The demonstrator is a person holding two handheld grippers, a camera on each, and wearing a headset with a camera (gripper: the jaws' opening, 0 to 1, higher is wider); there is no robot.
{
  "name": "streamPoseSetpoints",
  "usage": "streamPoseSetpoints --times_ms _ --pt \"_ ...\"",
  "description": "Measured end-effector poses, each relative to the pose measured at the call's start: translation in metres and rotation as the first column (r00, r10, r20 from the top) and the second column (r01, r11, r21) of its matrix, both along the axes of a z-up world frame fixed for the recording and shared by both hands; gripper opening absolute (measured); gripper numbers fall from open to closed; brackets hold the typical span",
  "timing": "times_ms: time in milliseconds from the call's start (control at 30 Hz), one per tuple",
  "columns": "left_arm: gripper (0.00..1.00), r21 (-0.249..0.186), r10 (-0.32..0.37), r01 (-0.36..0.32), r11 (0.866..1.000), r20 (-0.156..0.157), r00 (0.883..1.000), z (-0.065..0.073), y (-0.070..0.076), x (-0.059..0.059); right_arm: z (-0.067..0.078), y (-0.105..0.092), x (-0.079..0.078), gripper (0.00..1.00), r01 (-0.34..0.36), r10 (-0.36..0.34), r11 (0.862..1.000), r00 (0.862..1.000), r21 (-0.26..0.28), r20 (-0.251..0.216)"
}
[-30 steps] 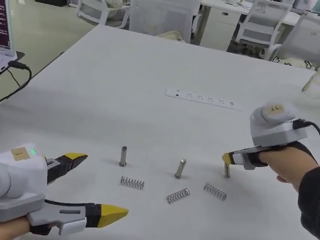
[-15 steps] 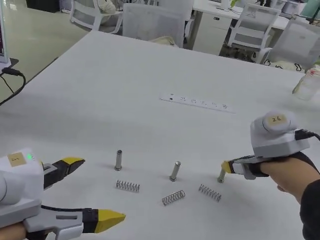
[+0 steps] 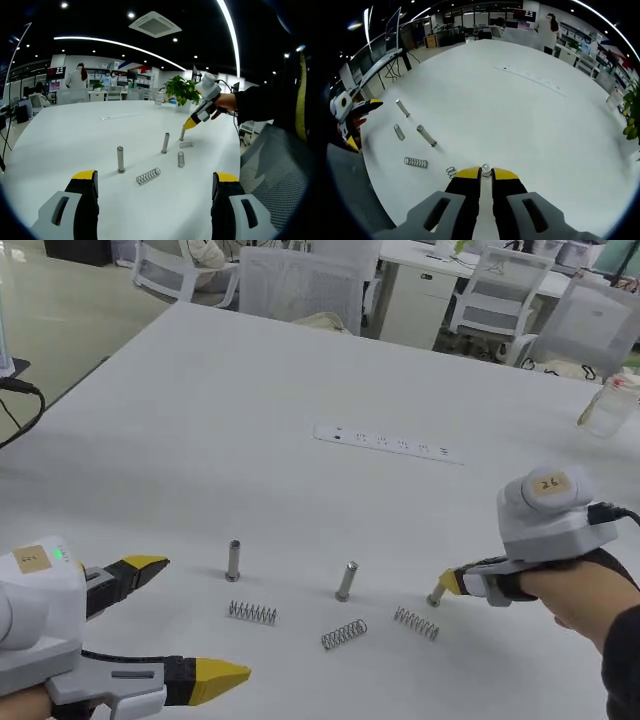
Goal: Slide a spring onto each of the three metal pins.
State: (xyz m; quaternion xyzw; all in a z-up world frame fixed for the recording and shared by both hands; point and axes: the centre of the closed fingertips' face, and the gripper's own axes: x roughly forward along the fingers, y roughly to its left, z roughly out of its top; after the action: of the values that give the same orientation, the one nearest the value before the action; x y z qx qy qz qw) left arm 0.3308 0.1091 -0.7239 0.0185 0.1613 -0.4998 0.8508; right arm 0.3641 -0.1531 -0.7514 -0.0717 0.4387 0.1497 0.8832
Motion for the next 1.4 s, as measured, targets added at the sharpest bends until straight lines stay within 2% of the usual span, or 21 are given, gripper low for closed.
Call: streamPoseSetpoints --times_ms 267,733,900,1400 --pt "0.92 -0.001 -0.003 0.003 1.0 -0.002 1.0 -0.0011 -0.0013 -0.0014 -0.0005 -0.0013 -0.0062 0.05 -0.008 0.007 1.0 1.0 -0.026 -0.006" --pt "0.92 -0.001 -0.008 0.008 1.0 -0.005 1.0 -0.002 -0.0032 -0.0028 -0.0007 -0.0022 -0.01 0.06 -0.006 0.005 0.999 1.0 -0.036 -0.013" --pt "0.92 0.001 -0.008 0.008 1.0 -0.007 1.0 -0.0027 -0.003 -0.0028 -0.0002 -0.0011 -0.0101 0.06 -0.028 0.028 0.998 1.0 -0.052 -0.006" --pt "0.91 -0.001 -0.016 0.016 1.0 -0.009 1.0 -0.0026 -0.0045 -0.0037 0.003 0.0003 -0.0104 0.07 -0.032 0.033 0.998 0.999 -0.044 0.006"
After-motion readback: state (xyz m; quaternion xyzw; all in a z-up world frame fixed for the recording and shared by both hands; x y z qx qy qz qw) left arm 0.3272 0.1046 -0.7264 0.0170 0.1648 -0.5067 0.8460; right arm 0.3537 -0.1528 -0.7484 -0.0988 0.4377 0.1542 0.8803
